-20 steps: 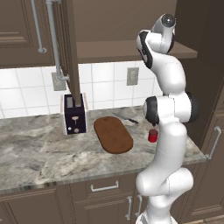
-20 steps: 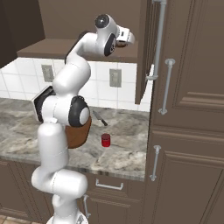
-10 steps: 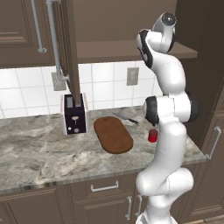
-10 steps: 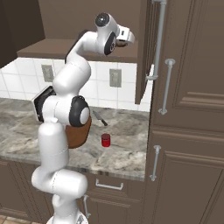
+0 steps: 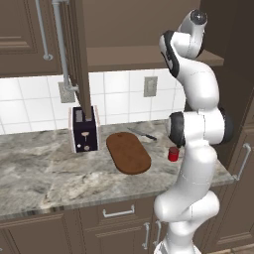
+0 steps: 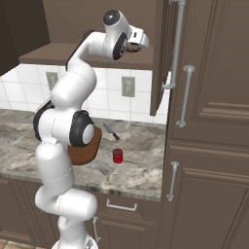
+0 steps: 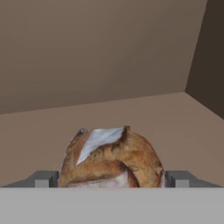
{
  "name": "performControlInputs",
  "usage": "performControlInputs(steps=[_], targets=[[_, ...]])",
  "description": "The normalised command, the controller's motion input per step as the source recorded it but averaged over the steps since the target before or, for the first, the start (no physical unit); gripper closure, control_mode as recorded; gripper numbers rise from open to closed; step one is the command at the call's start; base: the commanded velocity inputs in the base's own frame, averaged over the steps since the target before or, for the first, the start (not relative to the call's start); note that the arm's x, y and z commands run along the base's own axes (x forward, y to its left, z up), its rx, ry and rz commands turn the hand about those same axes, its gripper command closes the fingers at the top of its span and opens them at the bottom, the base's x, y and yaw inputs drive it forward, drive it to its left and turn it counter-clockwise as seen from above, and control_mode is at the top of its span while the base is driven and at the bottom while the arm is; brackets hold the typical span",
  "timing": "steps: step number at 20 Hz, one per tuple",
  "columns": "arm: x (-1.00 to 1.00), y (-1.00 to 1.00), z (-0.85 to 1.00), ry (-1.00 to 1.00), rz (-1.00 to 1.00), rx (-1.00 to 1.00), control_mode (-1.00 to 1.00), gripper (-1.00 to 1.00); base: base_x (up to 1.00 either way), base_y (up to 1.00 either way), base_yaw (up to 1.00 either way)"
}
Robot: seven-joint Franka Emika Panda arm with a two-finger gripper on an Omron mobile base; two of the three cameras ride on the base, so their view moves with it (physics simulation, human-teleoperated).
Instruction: Pick the bread, place it on the cutting board, pick the jam, place it on the counter, and close the cabinet.
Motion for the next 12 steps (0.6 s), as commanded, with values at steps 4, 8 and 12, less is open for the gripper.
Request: performControlInputs(steps=[4,8,12], targets=[[-0.47,0.00,0.00,0.00,0.00,0.00,-1.00,1.00,0.00,0.00,0.00],[-0.48,0.00,0.00,-0.01,0.00,0.00,-1.00,1.00,0.00,0.00,0.00],[-0.48,0.01,0.00,-0.02,0.00,0.00,-1.00,1.00,0.00,0.00,0.00]])
